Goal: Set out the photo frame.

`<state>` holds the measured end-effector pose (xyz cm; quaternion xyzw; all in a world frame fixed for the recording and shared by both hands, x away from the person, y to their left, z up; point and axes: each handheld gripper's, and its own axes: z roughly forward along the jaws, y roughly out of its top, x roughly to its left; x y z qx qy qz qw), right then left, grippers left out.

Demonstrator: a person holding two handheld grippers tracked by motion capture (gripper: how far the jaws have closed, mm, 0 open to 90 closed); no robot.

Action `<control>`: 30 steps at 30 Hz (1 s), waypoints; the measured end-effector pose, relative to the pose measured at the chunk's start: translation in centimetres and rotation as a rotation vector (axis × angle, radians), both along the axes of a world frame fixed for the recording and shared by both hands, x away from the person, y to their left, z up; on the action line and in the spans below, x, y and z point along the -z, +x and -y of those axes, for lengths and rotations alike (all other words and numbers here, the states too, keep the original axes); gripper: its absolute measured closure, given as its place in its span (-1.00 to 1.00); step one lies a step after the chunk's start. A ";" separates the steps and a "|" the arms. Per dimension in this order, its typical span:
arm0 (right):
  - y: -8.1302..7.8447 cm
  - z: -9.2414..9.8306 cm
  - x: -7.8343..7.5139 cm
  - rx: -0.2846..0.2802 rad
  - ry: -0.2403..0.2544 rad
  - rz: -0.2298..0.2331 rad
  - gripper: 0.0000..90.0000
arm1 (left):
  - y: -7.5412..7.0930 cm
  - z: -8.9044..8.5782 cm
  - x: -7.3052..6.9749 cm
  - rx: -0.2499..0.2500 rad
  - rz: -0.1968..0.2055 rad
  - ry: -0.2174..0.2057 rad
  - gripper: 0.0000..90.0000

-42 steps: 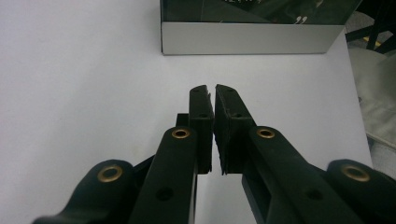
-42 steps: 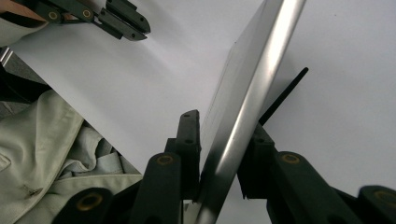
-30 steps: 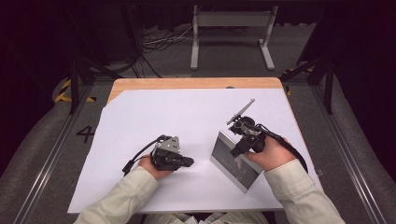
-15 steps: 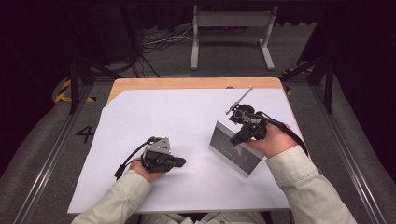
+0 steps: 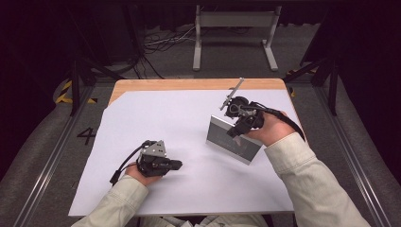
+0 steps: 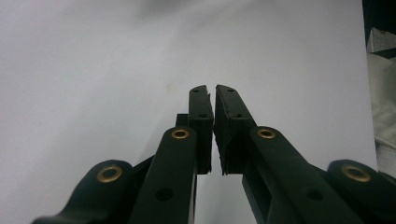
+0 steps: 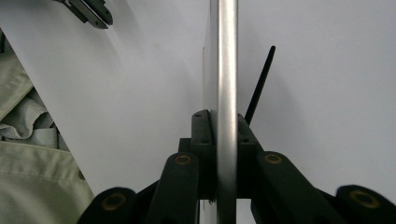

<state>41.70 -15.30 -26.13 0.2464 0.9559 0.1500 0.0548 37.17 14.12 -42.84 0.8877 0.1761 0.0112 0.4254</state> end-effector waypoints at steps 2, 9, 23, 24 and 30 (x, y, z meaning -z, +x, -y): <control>0.3 -0.5 -0.3 -0.029 -0.009 0.008 0.84 | -0.1 -0.3 0.0 -0.010 0.000 0.001 0.89; 0.8 -1.8 -0.7 -0.114 -0.048 0.015 0.85 | -0.2 -0.7 0.1 -0.022 0.000 -0.003 0.89; 2.1 -3.8 -0.5 -0.248 -0.082 0.011 0.85 | -0.1 -0.8 0.0 -0.024 -0.003 -0.004 0.88; 2.1 -4.0 -0.5 -0.259 -0.088 0.008 0.85 | 0.0 -0.8 0.0 -0.024 -0.003 -0.005 0.88; 2.8 -4.9 -0.1 -0.313 -0.101 -0.005 0.84 | 0.1 -0.7 0.0 -0.019 -0.005 -0.008 0.88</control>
